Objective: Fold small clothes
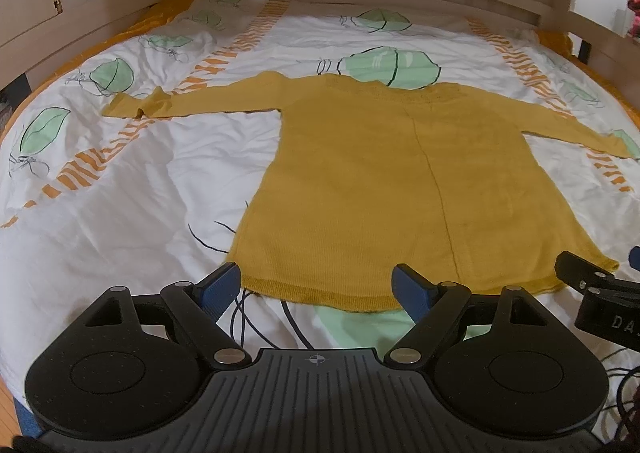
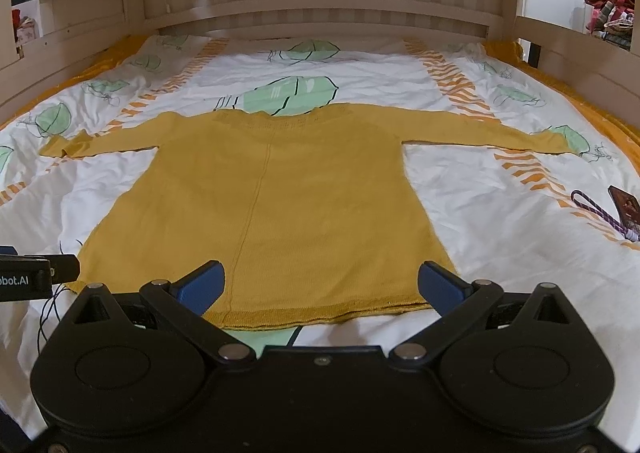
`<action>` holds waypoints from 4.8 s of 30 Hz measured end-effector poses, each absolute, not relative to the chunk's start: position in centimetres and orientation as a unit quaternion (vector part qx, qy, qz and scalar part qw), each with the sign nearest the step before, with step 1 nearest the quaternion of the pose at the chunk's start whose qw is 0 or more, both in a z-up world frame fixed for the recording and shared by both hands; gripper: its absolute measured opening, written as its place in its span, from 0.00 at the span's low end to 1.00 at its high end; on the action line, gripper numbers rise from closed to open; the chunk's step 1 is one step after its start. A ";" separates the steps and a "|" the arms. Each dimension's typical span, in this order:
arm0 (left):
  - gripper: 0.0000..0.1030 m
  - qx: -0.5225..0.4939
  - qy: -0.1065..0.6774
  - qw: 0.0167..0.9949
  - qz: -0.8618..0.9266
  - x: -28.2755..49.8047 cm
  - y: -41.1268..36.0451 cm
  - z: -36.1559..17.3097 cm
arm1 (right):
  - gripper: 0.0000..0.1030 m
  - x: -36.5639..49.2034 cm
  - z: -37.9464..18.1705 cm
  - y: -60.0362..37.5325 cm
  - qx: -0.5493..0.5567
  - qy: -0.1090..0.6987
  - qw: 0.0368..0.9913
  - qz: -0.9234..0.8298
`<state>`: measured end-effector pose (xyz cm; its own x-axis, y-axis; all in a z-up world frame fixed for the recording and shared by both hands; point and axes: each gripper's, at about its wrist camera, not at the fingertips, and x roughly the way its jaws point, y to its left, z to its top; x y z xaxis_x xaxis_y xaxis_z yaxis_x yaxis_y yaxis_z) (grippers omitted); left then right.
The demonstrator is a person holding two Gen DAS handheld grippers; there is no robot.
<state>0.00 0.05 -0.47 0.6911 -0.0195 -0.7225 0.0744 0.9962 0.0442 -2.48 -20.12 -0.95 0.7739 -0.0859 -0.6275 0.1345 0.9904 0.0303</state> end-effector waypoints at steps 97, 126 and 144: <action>0.96 0.066 0.463 0.883 -0.033 22.9 -4.9 -9.9 | 0.65 23.5 -2.4 -59.7 0.121 0.418 0.864 -0.253; 0.84 0.015 0.422 0.904 -0.060 24.6 -2.4 -6.4 | 0.15 24.5 -4.1 -66.2 0.190 0.369 0.869 -0.270; 0.84 -0.085 0.456 0.883 -0.068 28.4 5.4 -5.5 | 0.15 32.9 8.8 -38.4 0.160 0.310 0.937 0.013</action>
<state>28.42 5.40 -5.48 0.5739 -0.1987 -0.7945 0.0430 0.9761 -0.2131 32.87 -38.43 8.84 0.8076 0.1232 -0.5768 0.0755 0.9483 0.3083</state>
